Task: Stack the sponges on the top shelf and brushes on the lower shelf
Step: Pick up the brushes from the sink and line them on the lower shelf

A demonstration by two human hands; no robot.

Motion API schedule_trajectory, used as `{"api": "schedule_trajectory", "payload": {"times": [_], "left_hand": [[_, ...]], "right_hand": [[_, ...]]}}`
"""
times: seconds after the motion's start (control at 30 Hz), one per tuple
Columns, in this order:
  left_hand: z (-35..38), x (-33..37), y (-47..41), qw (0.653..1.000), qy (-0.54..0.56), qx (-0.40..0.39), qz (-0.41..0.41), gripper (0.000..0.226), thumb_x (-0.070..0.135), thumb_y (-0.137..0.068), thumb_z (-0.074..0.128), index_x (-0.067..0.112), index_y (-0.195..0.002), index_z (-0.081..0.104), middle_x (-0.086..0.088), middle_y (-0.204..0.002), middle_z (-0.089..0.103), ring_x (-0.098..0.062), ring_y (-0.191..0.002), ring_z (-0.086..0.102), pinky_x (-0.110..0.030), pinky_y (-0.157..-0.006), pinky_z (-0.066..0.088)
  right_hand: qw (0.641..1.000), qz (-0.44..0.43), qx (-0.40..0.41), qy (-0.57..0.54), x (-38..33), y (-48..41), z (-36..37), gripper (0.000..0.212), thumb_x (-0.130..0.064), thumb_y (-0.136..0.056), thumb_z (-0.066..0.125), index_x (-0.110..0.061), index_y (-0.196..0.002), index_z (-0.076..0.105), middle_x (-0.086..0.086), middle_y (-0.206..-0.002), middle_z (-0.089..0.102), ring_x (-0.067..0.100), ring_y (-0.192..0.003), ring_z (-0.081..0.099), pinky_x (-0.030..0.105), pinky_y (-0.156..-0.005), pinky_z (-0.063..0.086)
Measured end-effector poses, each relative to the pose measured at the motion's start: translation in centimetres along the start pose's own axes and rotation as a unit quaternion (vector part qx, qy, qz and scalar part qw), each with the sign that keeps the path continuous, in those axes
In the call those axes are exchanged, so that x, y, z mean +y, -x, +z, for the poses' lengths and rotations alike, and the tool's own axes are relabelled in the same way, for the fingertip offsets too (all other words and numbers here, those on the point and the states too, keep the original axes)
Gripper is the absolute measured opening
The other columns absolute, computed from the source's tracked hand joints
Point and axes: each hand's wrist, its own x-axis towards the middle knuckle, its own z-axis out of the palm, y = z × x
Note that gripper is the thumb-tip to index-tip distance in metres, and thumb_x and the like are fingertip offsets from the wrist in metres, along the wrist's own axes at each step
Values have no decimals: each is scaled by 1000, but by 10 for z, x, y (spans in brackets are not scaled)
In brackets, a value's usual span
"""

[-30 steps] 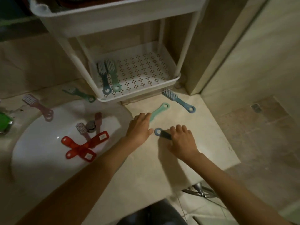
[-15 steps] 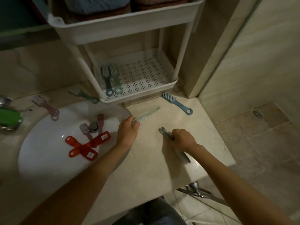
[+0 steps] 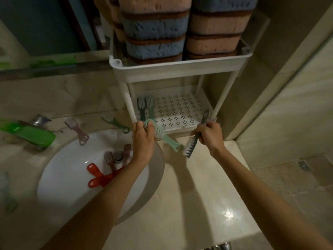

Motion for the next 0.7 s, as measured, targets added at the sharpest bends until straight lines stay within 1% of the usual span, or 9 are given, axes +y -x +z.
{"api": "schedule_trajectory", "payload": {"times": [0.07,0.17,0.23,0.3,0.37,0.43,0.53,0.63,0.7], "left_hand": [[1,0,-13,998,48,-4,-31,24,26,-99,37,4,-94,44,-24,-97,49,-26,-85,49,-40,-77,44],[4,3,-28,991,109,-27,-79,18,28,-99,37,13,-89,38,-6,-80,49,-23,-84,52,-47,-79,50],[10,5,-35,993,83,-43,-73,18,28,-98,41,11,-94,37,0,-78,47,-23,-84,54,-45,-79,51],[18,6,-43,996,23,-64,-57,23,29,-98,41,7,-98,38,-6,-84,50,-23,-86,54,-35,-77,47],[25,4,-54,995,-9,-76,-56,33,33,-97,40,0,-103,44,-15,-88,53,-26,-84,56,-32,-71,43],[29,3,-66,994,-17,-79,-71,48,33,-97,40,-12,-110,47,-30,-93,59,-35,-81,60,-32,-63,44],[30,1,-79,989,-23,-84,-116,44,31,-97,42,-8,-116,50,-28,-102,63,-32,-77,62,-32,-61,53],[30,-3,-84,983,-58,-87,-148,41,32,-97,42,-3,-115,53,-20,-102,63,-33,-87,63,-36,-75,54],[32,-4,-86,981,-73,-89,-156,40,31,-96,44,-4,-115,53,-22,-110,62,-35,-100,61,-37,-85,49]], "right_hand": [[997,-3,20,-70,-14,-16,6,19,4,-86,48,-8,-71,46,6,-62,57,7,-42,46,19,-40,37],[989,-16,58,-138,-29,-43,16,22,6,-85,51,-13,-85,39,12,-81,59,13,-61,60,23,-52,50],[978,2,52,-202,-35,-57,25,26,8,-85,53,-12,-96,40,10,-90,58,17,-74,62,25,-63,56],[970,26,28,-242,-36,-67,38,21,11,-86,50,-9,-84,47,11,-90,59,18,-73,60,21,-58,56],[968,49,4,-246,-31,-77,52,27,15,-86,44,-8,-75,53,12,-86,60,21,-79,60,20,-59,56],[958,62,-26,-280,-25,-85,64,29,17,-84,41,-6,-75,57,10,-82,61,23,-83,60,27,-72,56],[926,98,-93,-352,-14,-94,74,20,4,-88,42,-2,-88,61,10,-91,63,20,-86,62,29,-86,51],[941,126,-97,-298,-3,-99,80,21,-4,-88,48,-2,-101,64,7,-97,65,20,-92,58,27,-87,48],[975,119,-75,-173,-2,-104,81,27,3,-89,45,-1,-111,60,13,-106,62,26,-96,57,32,-87,48]]}}
